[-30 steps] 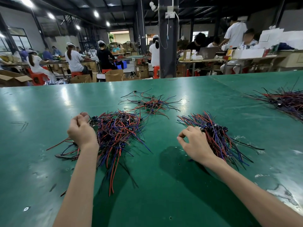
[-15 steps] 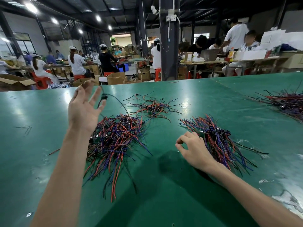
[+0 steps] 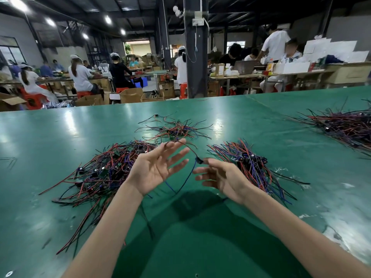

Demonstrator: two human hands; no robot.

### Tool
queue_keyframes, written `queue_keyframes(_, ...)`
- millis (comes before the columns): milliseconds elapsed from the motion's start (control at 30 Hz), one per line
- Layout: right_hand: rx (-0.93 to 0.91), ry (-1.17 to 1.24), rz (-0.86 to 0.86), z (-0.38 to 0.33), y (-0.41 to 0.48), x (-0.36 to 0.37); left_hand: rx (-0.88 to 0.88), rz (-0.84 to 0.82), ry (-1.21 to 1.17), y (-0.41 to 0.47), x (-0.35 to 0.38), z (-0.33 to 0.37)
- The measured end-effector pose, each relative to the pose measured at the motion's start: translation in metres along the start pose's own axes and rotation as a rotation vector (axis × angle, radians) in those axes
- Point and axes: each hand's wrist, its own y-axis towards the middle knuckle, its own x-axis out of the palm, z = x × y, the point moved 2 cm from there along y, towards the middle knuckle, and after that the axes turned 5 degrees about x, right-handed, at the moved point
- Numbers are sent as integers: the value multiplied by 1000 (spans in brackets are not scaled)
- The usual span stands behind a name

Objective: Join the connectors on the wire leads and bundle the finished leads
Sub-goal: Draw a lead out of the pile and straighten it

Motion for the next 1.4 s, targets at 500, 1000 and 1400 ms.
queue_keyframes(500, 18, 39, -41, -2, 2, -5, -329, -347, 556, -13, -3, -22)
queue_keyframes(1000, 202, 30, -355, 14, -8, 14, -51, 135, 630, -1, 0, -51)
queue_keyframes(1400, 204, -34, -261, 19, -7, 17, -40, 235, 601, 0, 0, -57)
